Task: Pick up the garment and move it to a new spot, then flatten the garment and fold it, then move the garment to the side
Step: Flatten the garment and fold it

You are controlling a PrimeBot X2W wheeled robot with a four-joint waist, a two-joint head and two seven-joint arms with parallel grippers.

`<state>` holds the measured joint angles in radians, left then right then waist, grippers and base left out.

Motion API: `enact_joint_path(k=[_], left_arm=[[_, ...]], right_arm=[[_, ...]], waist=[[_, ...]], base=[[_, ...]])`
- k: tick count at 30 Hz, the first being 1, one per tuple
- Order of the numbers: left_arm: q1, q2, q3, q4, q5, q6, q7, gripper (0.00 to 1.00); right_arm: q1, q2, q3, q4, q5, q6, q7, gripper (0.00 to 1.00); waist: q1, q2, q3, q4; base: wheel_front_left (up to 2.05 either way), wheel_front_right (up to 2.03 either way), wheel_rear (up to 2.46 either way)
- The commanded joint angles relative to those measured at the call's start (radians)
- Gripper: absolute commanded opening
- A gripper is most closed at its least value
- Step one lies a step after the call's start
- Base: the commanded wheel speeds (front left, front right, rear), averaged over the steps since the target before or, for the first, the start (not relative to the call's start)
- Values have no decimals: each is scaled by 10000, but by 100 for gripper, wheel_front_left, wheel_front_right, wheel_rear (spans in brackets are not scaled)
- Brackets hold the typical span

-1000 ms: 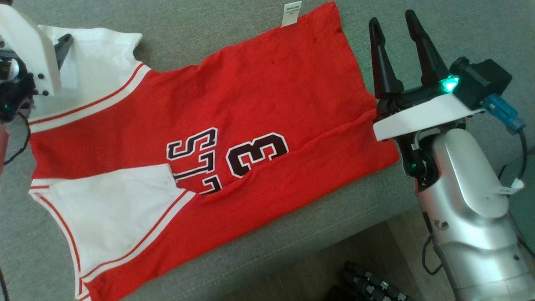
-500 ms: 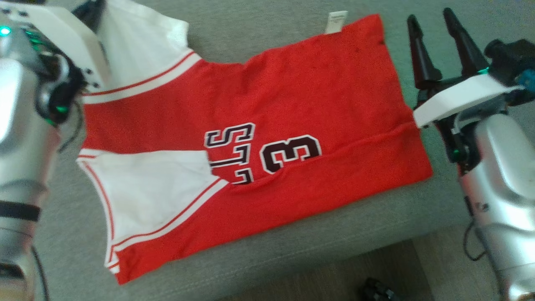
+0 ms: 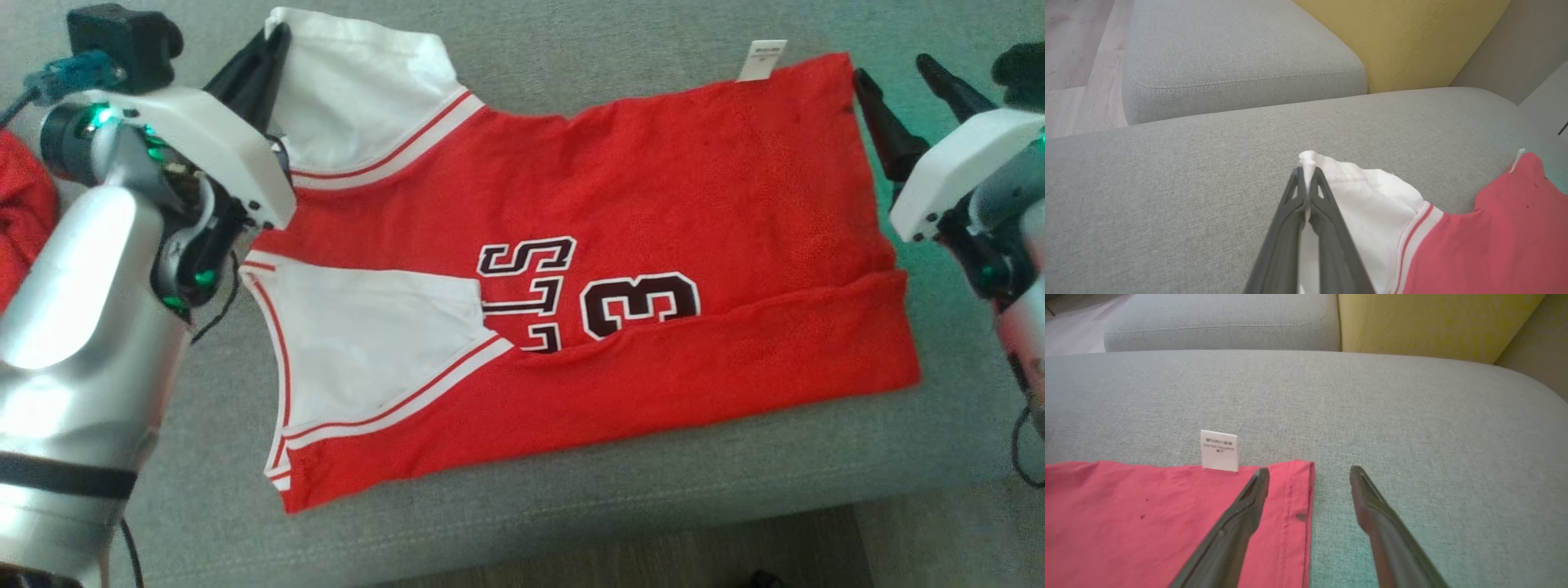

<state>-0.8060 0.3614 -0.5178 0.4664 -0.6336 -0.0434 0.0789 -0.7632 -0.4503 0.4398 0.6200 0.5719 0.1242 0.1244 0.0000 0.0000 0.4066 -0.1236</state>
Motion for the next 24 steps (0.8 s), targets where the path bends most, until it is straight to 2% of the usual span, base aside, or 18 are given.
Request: enact_joint_path(k=[1,5,18,19,20,21,24], left_arm=[[-195,376,317,-615,-53,103,18,0],[-117,337,270,-1068,-39,254,64,0],[-196,267,115,-1737,38,509,174,0],[-197,266,109,-1743,35,515,173,0],[-197,271,109,-1748,31,527,174,0],[-195,280,117,-1751,29,552,171,0],[-197,342,165,-1746,30,622,140,0]], right_arm=[[-308,-331,197,-11,300,65,136,100],[-672,-617,557,334,496,65,317,100],[-1411,-794,1392,1202,1456,65,1087,100],[-1419,-795,1455,1235,1581,65,1135,85],[-1437,-814,1528,1260,1674,65,1167,37],[-1464,-847,1594,1287,1728,65,1161,2],[-1568,-949,1733,1389,1724,65,868,0]], waist=[[0,0,83,141],[0,0,248,368],[0,0,685,684],[0,0,680,698],[0,0,679,706],[0,0,679,712],[0,0,675,718]], base=[[0,0,0],[0,0,0],[0,0,0],[0,0,0],[0,0,0],[0,0,0],[0,0,0]])
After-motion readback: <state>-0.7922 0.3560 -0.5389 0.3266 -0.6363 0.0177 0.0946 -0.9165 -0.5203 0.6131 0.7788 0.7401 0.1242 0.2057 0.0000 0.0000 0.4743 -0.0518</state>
